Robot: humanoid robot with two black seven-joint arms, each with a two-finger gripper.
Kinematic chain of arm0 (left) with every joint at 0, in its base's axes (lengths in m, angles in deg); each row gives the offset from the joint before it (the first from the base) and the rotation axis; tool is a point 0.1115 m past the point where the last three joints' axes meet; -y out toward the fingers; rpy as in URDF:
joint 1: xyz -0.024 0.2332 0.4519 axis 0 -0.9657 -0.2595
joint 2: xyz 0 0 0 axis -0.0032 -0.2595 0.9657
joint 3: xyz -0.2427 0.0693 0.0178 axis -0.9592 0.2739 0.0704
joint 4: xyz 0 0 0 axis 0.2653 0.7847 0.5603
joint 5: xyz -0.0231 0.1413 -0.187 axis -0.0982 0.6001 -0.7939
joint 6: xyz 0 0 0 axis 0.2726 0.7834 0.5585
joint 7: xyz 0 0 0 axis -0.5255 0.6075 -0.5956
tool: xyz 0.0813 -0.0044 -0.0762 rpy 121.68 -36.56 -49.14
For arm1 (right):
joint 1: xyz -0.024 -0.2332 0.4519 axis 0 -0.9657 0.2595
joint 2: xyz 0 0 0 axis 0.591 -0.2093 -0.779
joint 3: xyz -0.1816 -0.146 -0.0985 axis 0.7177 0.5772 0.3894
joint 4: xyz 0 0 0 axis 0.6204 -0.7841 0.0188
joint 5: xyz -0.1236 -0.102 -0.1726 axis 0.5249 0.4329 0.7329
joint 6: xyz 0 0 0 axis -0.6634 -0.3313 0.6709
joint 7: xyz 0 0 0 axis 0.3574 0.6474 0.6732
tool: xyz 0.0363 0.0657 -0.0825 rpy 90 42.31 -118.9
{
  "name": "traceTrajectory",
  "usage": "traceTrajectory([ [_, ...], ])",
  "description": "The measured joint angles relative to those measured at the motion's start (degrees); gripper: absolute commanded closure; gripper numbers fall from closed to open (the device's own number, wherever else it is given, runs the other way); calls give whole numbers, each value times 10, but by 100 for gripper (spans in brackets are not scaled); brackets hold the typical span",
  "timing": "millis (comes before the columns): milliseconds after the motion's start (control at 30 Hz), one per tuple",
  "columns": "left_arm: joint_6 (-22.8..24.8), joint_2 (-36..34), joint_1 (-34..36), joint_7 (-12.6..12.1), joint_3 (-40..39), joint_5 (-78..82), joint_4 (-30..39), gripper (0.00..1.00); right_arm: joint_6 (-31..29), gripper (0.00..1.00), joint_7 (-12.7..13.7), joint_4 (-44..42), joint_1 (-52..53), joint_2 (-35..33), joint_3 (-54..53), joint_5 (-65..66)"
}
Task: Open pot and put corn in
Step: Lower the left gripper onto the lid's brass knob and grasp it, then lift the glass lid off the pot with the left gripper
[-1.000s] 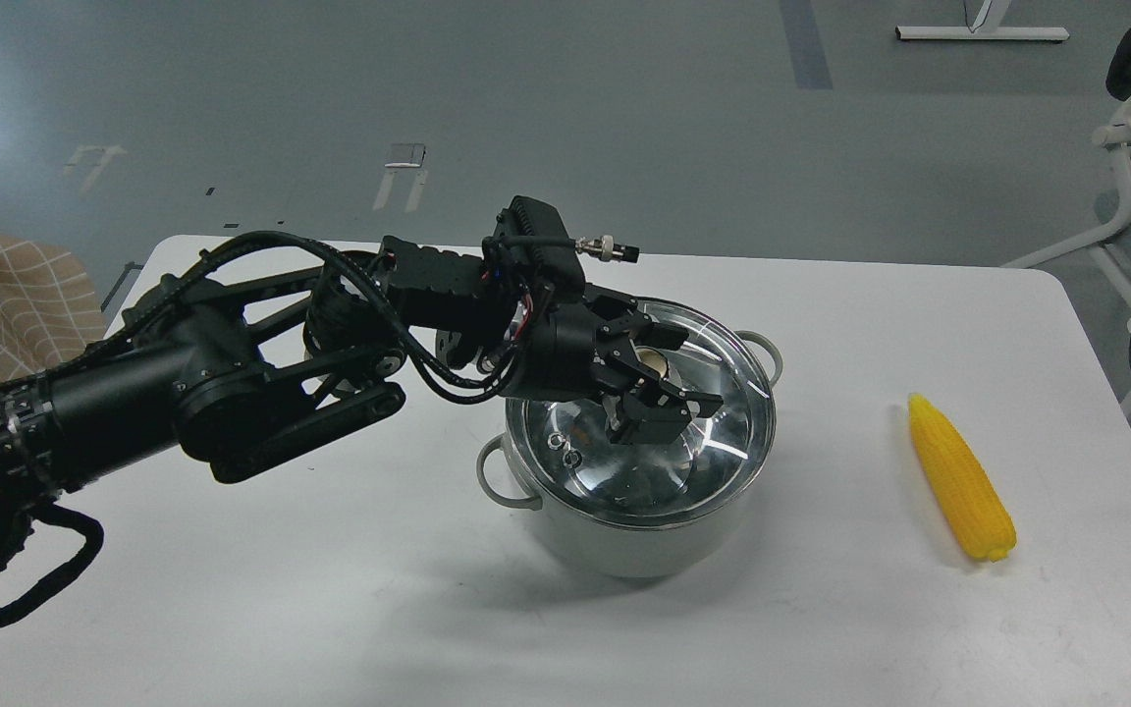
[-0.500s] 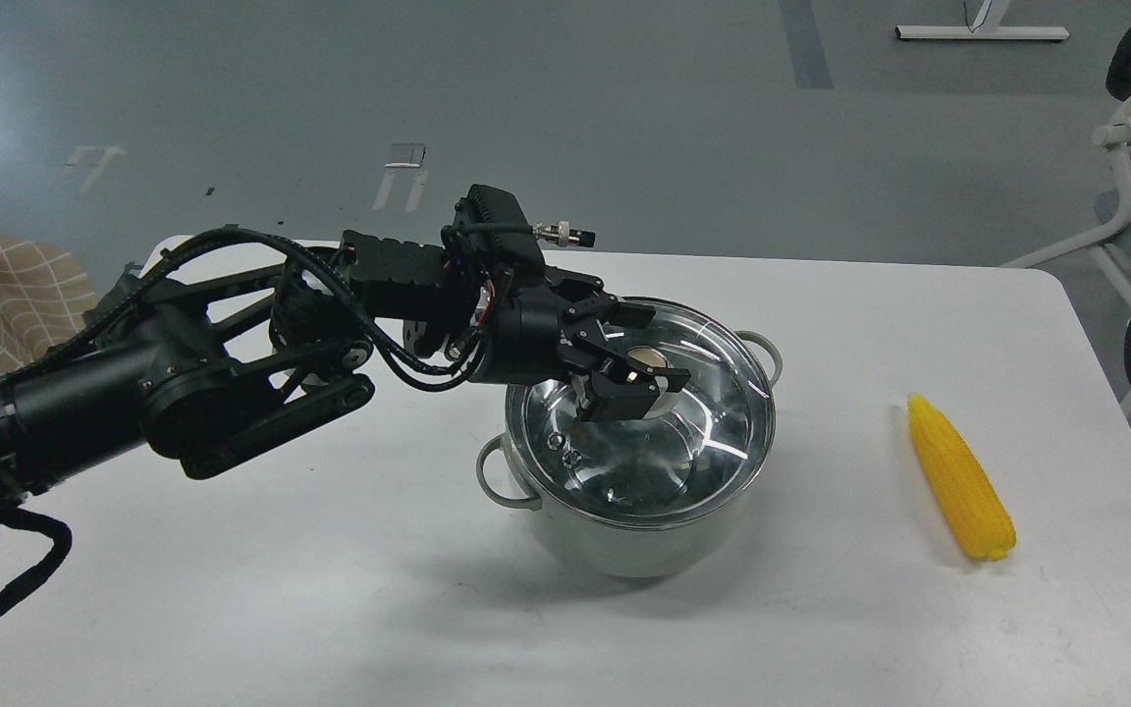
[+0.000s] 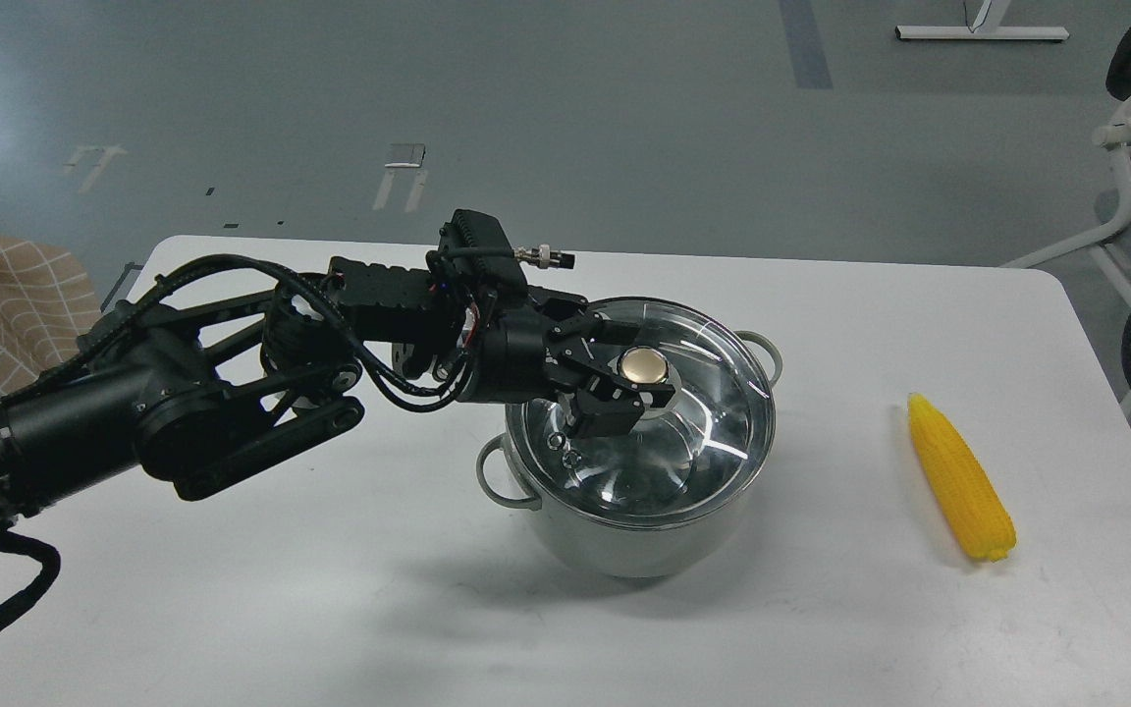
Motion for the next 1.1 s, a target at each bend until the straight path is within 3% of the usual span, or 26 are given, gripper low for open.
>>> traceTrajectory([
  [133,-5,-1,-7,0,-1,0,0,27,0,0,0,0,0,0,1,0],
  [167,-6,-1,-7,0,-1,0,0,36,0,0,0,0,0,0,1,0],
  [300,-6,1,-7,0,-2,0,0,52,0,0,0,0,0,1,1,0],
  [467,-6,2,-4,-1,-3,1,0,58,0,0,0,0,0,1,1,0],
  [867,-9,-16,8,2,-22,-1,34,62,0,0,0,-1,0,1,1,0],
  [1100,-6,-104,24,13,-86,-12,74,62,0,0,0,-1,0,0,1,0],
])
